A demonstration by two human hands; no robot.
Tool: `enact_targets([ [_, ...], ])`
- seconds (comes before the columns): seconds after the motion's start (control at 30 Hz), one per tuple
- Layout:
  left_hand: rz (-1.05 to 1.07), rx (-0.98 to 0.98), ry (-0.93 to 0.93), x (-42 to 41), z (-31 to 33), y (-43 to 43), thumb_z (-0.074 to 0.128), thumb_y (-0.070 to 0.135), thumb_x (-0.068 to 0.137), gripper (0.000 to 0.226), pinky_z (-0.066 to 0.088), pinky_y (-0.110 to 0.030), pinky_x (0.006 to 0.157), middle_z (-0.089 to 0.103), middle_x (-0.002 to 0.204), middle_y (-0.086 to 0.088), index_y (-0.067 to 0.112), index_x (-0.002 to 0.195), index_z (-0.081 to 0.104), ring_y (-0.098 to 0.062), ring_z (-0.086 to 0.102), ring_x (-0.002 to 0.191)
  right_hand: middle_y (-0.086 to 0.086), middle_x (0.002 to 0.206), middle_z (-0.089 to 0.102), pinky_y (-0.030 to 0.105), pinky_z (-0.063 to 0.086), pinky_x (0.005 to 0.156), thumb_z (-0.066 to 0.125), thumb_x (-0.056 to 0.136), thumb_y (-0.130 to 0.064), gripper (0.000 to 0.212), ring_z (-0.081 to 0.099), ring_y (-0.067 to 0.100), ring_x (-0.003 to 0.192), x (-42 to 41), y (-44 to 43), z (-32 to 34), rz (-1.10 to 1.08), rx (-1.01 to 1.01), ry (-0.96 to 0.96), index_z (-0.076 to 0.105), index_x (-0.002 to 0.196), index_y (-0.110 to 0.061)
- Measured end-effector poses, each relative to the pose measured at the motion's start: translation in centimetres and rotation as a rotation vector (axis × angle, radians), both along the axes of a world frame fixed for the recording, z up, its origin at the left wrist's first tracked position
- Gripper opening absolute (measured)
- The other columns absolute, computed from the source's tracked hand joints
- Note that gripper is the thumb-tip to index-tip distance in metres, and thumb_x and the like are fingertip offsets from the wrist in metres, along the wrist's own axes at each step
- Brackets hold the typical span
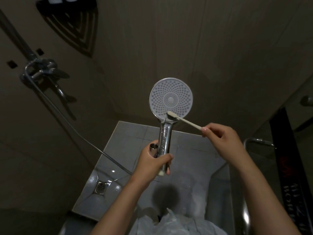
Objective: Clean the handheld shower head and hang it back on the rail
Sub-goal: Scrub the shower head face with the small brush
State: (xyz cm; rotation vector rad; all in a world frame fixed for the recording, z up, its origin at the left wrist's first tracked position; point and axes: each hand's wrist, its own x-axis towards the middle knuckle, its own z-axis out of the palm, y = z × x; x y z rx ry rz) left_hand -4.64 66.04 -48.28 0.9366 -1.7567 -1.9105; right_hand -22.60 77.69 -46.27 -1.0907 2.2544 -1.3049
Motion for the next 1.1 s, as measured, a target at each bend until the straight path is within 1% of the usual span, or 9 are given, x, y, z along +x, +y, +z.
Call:
enact_targets([
  [0.17, -0.012, -0.010, 0.002, 0.0, 0.3, 0.2, 0.061, -0.010, 0.080, 0.019, 0.035, -0.015, 0.035, 0.051, 0.055, -0.011, -0.006, 0.094, 0.050, -0.017, 0.050, 0.034, 0.003, 0.061, 0.054, 0.032, 0.037, 0.058, 0.057, 0.092, -0.025, 0.022, 0.047, 0.012, 0.061, -0.9, 0.6, -0.4, -0.131, -0.099, 0.039, 0.064, 0.073, -0.015],
  [0.37, -0.032, -0.012, 0.001, 0.1, 0.2, 0.5, 0.060, -0.010, 0.080, 0.021, 0.033, -0.013, 0.034, 0.051, 0.057, -0.012, -0.011, 0.097, 0.047, -0.017, 0.050, 0.034, 0.006, 0.063, 0.052, 0.029, 0.031, 0.055, 0.053, 0.094, -0.023, 0.021, 0.040, 0.008, 0.058, -1.3, 0.6, 0.4, -0.271, -0.181, 0.043, 0.063, 0.077, -0.016],
  [0.43, -0.037, -0.003, 0.008, 0.1, 0.1, 0.6, 0.060, -0.010, 0.080, 0.019, 0.035, -0.014, 0.035, 0.052, 0.056, -0.010, -0.007, 0.095, 0.048, -0.018, 0.050, 0.035, 0.006, 0.064, 0.052, 0.028, 0.031, 0.055, 0.053, 0.094, -0.024, 0.021, 0.041, 0.008, 0.058, -1.4, 0.7, 0.6, -0.281, -0.178, 0.038, 0.064, 0.078, -0.015],
  [0.5, -0.039, 0.005, 0.022, 0.1, 0.0, 0.6, 0.060, -0.011, 0.080, 0.020, 0.037, -0.016, 0.036, 0.052, 0.056, -0.009, -0.001, 0.092, 0.049, -0.019, 0.050, 0.036, 0.008, 0.066, 0.054, 0.028, 0.033, 0.056, 0.052, 0.094, -0.024, 0.022, 0.043, 0.008, 0.059, -1.4, 0.8, 0.7, -0.270, -0.156, 0.028, 0.065, 0.080, -0.014],
  [0.63, -0.022, -0.008, 0.021, 0.3, -0.2, 0.4, 0.062, -0.007, 0.080, 0.017, 0.038, -0.019, 0.039, 0.055, 0.055, -0.007, 0.002, 0.088, 0.050, -0.020, 0.051, 0.037, 0.003, 0.065, 0.053, 0.029, 0.034, 0.058, 0.052, 0.095, -0.021, 0.023, 0.044, 0.008, 0.061, -1.0, 0.9, 0.0, -0.193, -0.141, -0.013, 0.063, 0.075, -0.016],
  [0.73, 0.012, -0.026, 0.023, 0.5, -0.7, -0.1, 0.064, -0.004, 0.080, 0.020, 0.040, -0.022, 0.043, 0.055, 0.056, -0.010, 0.008, 0.080, 0.048, -0.023, 0.052, 0.039, 0.008, 0.066, 0.054, 0.028, 0.033, 0.059, 0.053, 0.095, -0.021, 0.024, 0.045, 0.011, 0.064, -0.4, 0.7, -0.7, -0.137, -0.101, -0.031, 0.063, 0.075, -0.011],
  [0.87, 0.027, -0.027, 0.025, 0.9, -1.2, -0.5, 0.064, -0.002, 0.080, 0.016, 0.042, -0.024, 0.045, 0.056, 0.056, -0.006, 0.005, 0.084, 0.050, -0.024, 0.054, 0.041, 0.011, 0.064, 0.053, 0.025, 0.031, 0.056, 0.054, 0.094, -0.017, 0.025, 0.044, 0.010, 0.063, 0.3, 0.4, -1.3, -0.069, -0.096, -0.040, 0.061, 0.072, -0.007],
  [0.97, 0.036, -0.020, 0.027, 1.0, -1.3, -0.6, 0.064, -0.003, 0.080, 0.017, 0.043, -0.023, 0.045, 0.057, 0.058, -0.007, 0.005, 0.082, 0.050, -0.023, 0.054, 0.041, -0.003, 0.056, 0.048, 0.016, 0.028, 0.049, 0.054, 0.094, -0.017, 0.027, 0.040, 0.002, 0.053, 0.8, 0.2, -1.6, -0.025, -0.064, -0.052, 0.060, 0.069, -0.011],
  [1.1, 0.034, -0.019, 0.017, 1.0, -1.2, -0.8, 0.065, 0.000, 0.080, 0.016, 0.044, -0.024, 0.047, 0.059, 0.060, -0.008, 0.005, 0.085, 0.051, -0.023, 0.055, 0.044, -0.008, 0.052, 0.046, 0.013, 0.029, 0.048, 0.055, 0.093, -0.015, 0.027, 0.042, 0.000, 0.050, 1.5, -0.2, -1.7, 0.010, -0.059, -0.072, 0.060, 0.067, -0.011],
])
